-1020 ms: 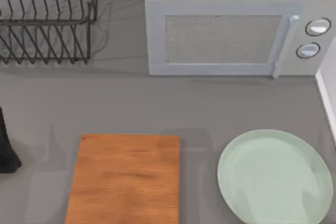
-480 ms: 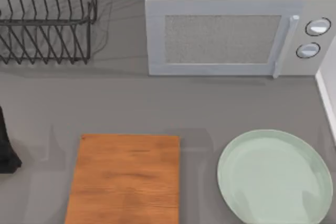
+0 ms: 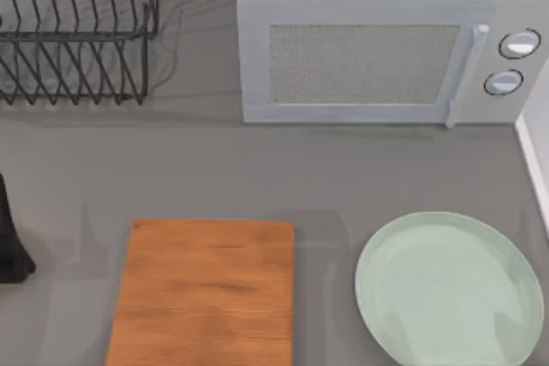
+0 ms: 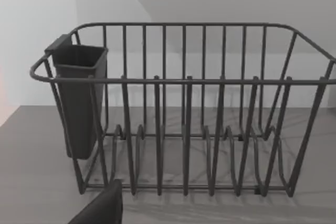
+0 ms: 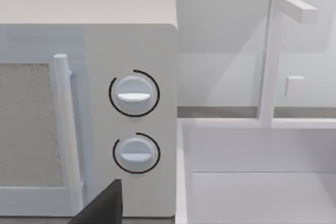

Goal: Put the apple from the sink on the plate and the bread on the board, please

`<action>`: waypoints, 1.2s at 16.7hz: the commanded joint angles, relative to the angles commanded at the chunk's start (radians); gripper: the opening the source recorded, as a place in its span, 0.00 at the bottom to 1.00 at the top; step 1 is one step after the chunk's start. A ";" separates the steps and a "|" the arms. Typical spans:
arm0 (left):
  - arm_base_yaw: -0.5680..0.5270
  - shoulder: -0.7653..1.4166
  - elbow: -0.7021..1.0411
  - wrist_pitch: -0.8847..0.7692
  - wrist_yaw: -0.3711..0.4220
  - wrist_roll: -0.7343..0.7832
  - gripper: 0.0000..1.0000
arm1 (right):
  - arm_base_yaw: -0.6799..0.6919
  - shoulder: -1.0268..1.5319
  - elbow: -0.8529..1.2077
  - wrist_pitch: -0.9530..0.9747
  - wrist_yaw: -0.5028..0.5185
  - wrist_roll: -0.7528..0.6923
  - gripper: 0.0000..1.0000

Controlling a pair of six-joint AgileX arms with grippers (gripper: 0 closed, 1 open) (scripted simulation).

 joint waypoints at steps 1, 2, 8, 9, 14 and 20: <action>0.000 0.000 0.000 0.000 0.000 0.000 1.00 | 0.000 0.000 0.000 0.000 0.000 0.000 1.00; 0.000 0.000 0.000 0.000 0.000 0.000 1.00 | 0.000 0.000 0.000 0.000 0.000 0.000 1.00; 0.000 0.000 0.000 0.000 0.000 0.000 1.00 | -0.006 0.030 0.029 -0.019 0.000 -0.006 1.00; 0.000 0.000 0.000 0.000 0.000 0.000 1.00 | -0.012 0.062 0.059 -0.038 0.000 -0.012 1.00; 0.000 0.000 0.000 0.000 0.000 0.000 1.00 | -0.069 0.373 0.324 -0.212 0.001 -0.065 1.00; 0.000 0.000 0.000 0.000 0.000 0.000 1.00 | -0.168 0.981 0.796 -0.517 0.001 -0.159 1.00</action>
